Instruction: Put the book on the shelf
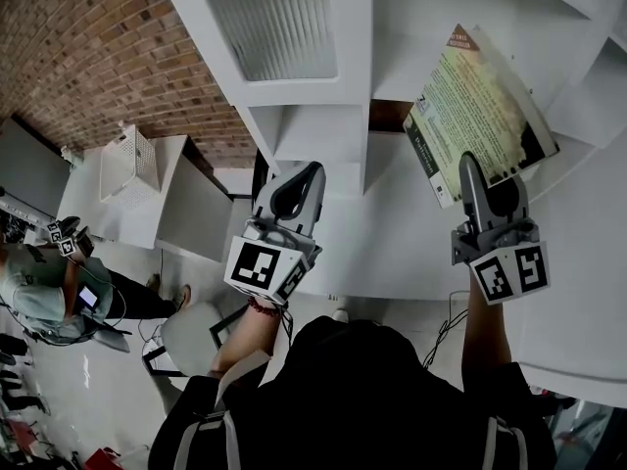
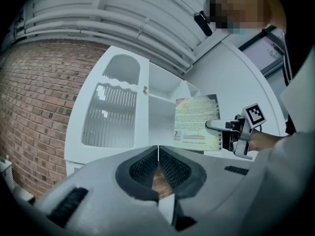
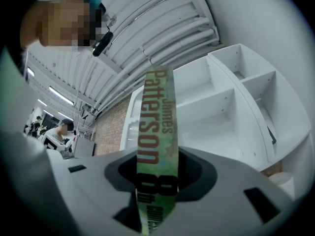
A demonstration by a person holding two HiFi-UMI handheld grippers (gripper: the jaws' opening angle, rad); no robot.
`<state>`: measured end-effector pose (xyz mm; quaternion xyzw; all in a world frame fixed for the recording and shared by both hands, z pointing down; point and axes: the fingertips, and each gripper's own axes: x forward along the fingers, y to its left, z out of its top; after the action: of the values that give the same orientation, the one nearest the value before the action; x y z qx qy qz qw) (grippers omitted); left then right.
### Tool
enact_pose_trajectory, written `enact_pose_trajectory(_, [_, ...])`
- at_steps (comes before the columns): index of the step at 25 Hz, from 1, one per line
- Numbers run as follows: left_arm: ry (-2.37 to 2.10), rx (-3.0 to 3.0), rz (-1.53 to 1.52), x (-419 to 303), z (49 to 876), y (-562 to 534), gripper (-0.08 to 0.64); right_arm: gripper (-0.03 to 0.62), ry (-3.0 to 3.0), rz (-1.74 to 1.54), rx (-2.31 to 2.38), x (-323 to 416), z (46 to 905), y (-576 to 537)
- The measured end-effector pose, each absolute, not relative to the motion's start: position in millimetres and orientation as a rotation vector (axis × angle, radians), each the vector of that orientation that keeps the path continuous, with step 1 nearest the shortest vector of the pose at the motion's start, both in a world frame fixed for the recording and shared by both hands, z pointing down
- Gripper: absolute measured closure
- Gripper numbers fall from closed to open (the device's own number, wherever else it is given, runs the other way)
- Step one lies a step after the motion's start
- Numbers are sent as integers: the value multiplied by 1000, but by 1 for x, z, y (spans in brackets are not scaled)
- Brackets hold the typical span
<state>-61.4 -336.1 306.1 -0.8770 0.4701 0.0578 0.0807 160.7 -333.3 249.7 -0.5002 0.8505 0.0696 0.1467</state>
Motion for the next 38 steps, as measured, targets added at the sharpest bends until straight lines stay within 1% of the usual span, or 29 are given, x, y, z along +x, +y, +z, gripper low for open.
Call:
enact_pose_trajectory(6, [1459,-2602,179,-62,288,-362,540,428,2452,221,-1481,160,227,-368])
enact_pose_trajectory(16, [1421,-2575,187,-56,273,-382,540,428,2426,243,-1494,158,209,-411])
enact_pose_trajectory(29, [1500,-2572,138,-63,274,-423,540,427,2432,311,-1600,134,197,-486])
enact_pose_trajectory(38, [1496,-2542,122,-52,271,-434,540,428,2409,341,-1727,113,198,-532])
